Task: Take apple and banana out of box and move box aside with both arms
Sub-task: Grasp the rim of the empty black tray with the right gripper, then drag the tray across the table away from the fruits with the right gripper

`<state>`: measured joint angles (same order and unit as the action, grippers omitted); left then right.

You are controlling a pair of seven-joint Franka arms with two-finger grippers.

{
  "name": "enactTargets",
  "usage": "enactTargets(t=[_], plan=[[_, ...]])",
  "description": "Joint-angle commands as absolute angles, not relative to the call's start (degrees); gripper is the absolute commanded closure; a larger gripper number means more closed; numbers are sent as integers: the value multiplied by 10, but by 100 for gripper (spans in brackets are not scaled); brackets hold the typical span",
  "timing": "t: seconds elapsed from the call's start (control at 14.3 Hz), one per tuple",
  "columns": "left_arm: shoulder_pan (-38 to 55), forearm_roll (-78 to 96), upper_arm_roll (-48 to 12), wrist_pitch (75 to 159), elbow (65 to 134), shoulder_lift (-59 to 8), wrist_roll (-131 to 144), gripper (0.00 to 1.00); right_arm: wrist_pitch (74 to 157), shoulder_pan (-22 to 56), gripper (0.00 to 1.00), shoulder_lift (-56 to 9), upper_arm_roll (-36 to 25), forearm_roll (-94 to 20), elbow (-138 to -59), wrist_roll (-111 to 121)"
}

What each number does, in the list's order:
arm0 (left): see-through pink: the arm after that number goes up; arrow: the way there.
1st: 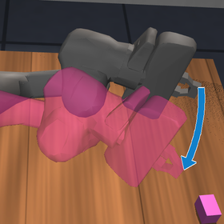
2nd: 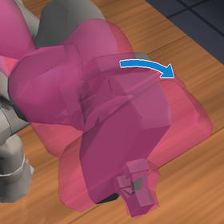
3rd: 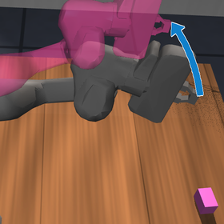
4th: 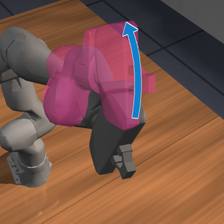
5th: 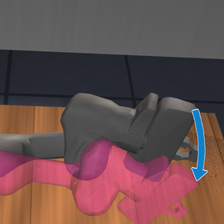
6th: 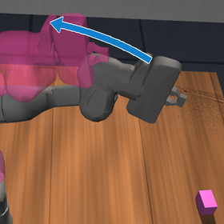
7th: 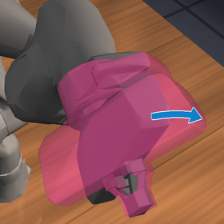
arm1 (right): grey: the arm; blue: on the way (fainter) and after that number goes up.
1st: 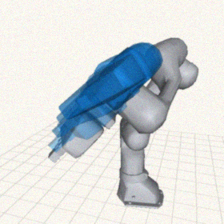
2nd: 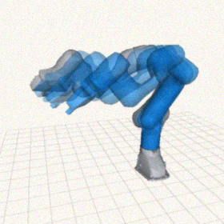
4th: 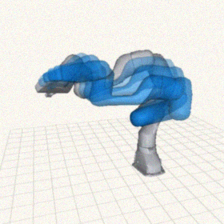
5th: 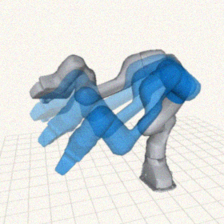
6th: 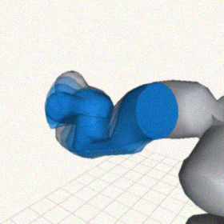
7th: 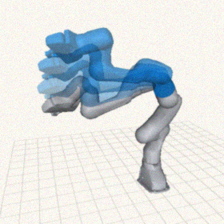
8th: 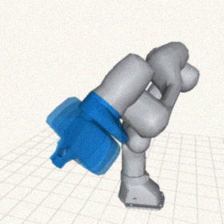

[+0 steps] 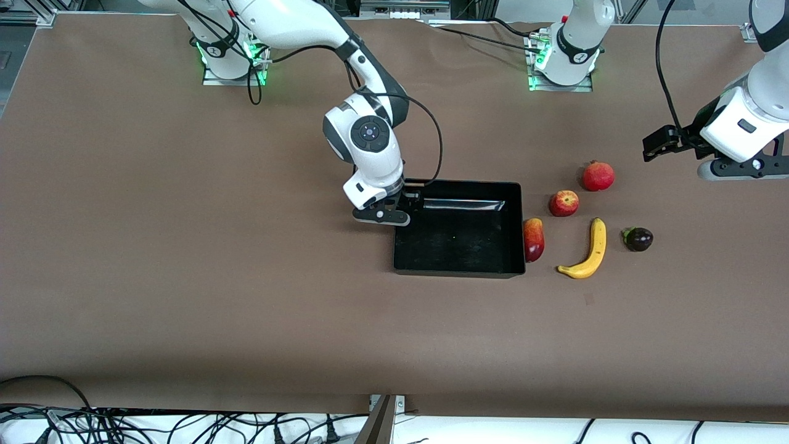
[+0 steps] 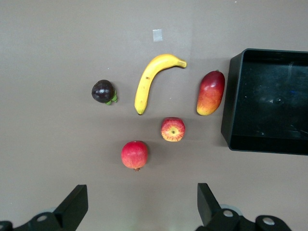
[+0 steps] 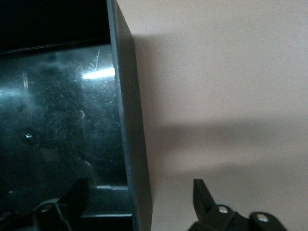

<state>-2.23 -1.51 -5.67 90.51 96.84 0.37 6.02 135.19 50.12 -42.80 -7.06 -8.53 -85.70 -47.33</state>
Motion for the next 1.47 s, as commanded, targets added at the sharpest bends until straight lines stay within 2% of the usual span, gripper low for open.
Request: enactTargets(t=[0.0, 0.14, 0.35, 0.42, 0.63, 0.84, 1.05, 1.19, 1.4], plan=[[-18, -9, -76, 895, 952, 4, 53, 0, 1366, 513, 17, -450, -79, -68, -841, -484], [-18, -10, -76, 895, 940, -1, 58, 0, 1368, 514, 39, -454, -78, -57, -841, -483], [-20, -11, -76, 901, 934, -13, 58, 0, 1368, 513, 86, -454, -79, -47, -841, -475], [-19, -11, -76, 910, 934, -18, 58, 0, 1368, 513, 99, -453, -79, -46, -841, -475], [-24, -11, -75, 935, 935, -31, 58, 0, 1356, 508, 100, -443, -89, -44, -841, -455], [-25, -10, -69, 961, 935, -42, 58, 0, 1260, 492, 100, -386, -104, -52, -841, -380], [-27, -10, -69, 970, 936, -47, 58, 0, 1171, 440, 100, -329, -120, -54, -845, -274], [-31, -10, -69, 971, 936, -47, 57, 0, 1158, 397, 100, -302, -130, -54, -859, -192], [-32, -10, -68, 970, 937, -47, 54, 0, 1175, 329, 100, -251, -141, -62, -934, -75]])
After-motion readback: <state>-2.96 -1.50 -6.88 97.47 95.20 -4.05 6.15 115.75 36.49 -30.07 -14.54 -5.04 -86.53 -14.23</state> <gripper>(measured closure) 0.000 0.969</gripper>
